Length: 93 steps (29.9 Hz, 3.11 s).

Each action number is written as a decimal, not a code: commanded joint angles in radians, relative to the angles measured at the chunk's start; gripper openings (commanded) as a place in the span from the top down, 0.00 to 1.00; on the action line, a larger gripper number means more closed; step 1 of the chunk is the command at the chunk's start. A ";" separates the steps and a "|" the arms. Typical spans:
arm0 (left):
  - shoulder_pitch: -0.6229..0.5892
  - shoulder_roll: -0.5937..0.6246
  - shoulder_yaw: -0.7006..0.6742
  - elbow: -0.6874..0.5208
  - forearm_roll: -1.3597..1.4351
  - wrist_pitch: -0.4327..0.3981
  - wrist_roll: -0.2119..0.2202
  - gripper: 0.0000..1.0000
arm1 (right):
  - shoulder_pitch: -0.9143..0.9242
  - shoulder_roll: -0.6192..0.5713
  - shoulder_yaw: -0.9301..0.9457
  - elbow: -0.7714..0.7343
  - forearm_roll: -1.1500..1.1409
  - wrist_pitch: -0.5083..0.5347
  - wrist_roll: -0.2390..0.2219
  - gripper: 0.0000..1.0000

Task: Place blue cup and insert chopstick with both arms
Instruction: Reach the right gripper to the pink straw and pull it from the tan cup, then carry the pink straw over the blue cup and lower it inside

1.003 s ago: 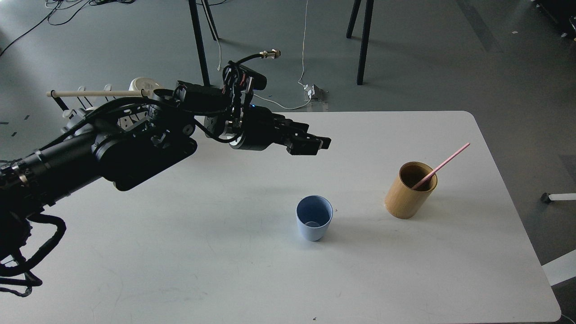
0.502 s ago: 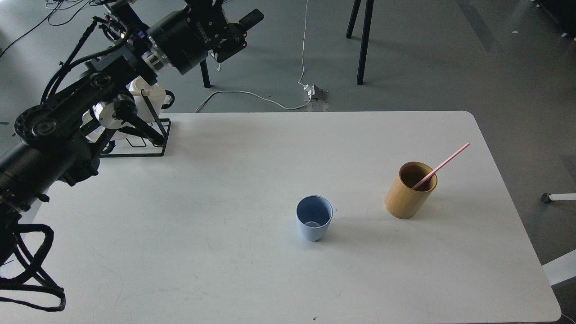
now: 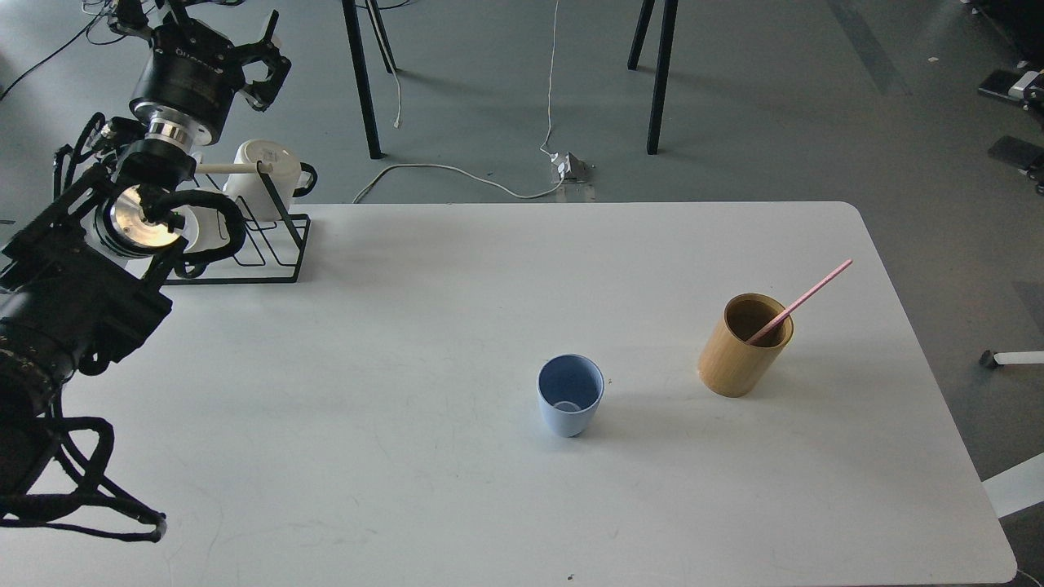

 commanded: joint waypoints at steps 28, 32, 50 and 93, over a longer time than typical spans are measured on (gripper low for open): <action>-0.037 0.003 0.010 0.011 -0.054 0.000 0.084 0.01 | 0.030 0.301 -0.420 -0.012 -0.551 -0.423 -0.020 0.59; -0.039 0.002 0.004 0.011 -0.054 0.000 0.130 0.01 | 0.037 0.314 -0.422 -0.025 -0.580 -0.416 -0.014 0.75; -0.048 0.000 -0.001 0.008 -0.055 0.000 0.167 0.01 | 0.155 0.258 -0.453 0.018 -0.594 -0.422 -0.011 1.00; -0.054 0.008 -0.002 0.006 -0.055 0.000 0.157 0.01 | 0.510 0.567 -0.686 0.156 -0.370 -0.123 -0.184 0.99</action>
